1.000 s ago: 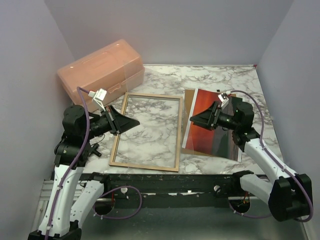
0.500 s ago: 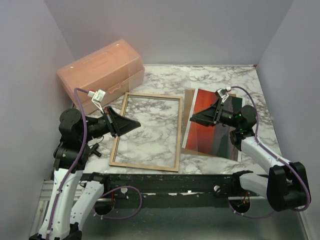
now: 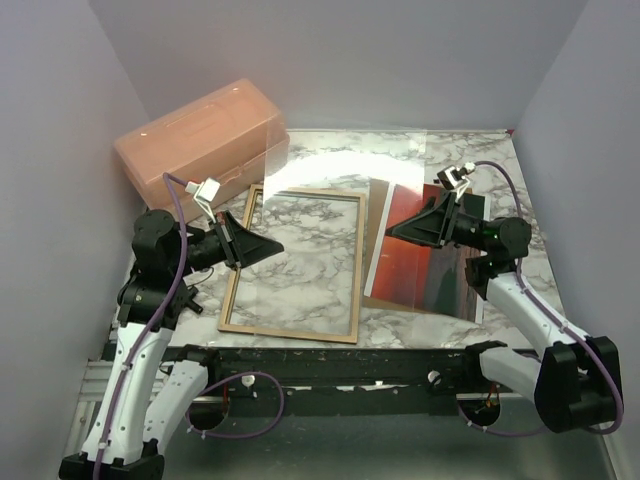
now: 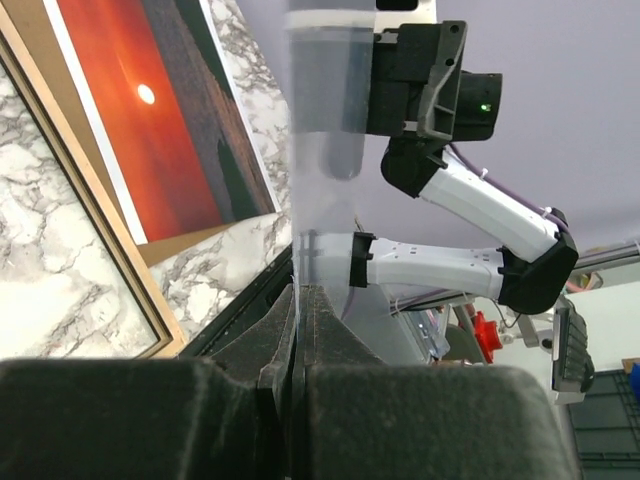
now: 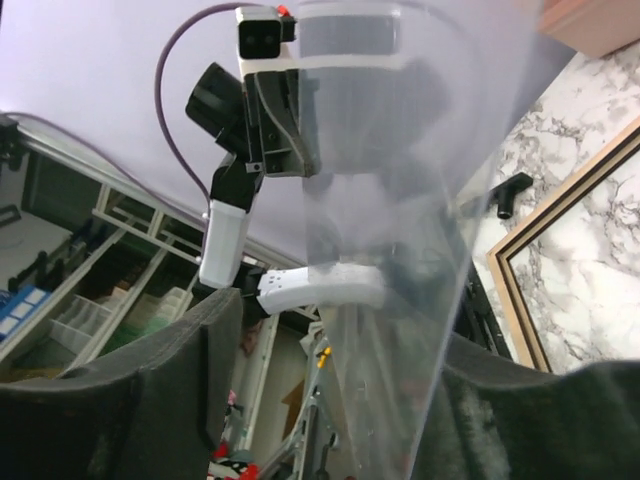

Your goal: Put the photo into the frame

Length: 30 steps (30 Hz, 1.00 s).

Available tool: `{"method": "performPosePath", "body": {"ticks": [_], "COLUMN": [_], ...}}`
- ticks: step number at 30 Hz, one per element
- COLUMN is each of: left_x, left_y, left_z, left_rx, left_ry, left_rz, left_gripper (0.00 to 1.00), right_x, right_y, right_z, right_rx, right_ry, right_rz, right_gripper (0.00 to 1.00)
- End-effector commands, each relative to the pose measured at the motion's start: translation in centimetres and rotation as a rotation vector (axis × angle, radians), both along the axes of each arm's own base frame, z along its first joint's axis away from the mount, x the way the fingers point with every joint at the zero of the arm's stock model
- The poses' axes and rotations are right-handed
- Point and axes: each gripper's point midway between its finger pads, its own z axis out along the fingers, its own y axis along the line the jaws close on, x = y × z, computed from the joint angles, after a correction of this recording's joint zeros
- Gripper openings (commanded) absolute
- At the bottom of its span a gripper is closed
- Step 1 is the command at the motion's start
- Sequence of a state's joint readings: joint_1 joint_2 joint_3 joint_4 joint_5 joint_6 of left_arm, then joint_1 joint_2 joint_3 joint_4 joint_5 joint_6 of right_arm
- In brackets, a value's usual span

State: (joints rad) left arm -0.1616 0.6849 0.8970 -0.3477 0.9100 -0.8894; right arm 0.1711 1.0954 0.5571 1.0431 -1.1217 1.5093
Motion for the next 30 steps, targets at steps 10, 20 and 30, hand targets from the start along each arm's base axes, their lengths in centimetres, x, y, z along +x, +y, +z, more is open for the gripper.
{"method": "performPosePath", "body": {"ticks": [10,20,30], "left_x": [1.6,2.3,2.7], "left_y": [0.8,1.8,1.3], "left_z": [-1.9,-1.6,-1.9], "left_rx": [0.048,0.058,0.004], "left_ry": [0.014,-0.005,0.018], "left_rz": [0.086,0.182,0.152], "left_gripper": [0.00,0.00,0.00], "right_x": [-1.4,-1.4,-1.3], "right_y": [0.1,0.1,0.1], "right_z": [1.5,0.6,0.3], "right_rx": [-0.045,-0.066,-0.087], "right_ry": [-0.076,-0.032,-0.028], "right_rz": [0.033,0.029,0.012], "right_gripper": [0.39,0.65,0.29]}}
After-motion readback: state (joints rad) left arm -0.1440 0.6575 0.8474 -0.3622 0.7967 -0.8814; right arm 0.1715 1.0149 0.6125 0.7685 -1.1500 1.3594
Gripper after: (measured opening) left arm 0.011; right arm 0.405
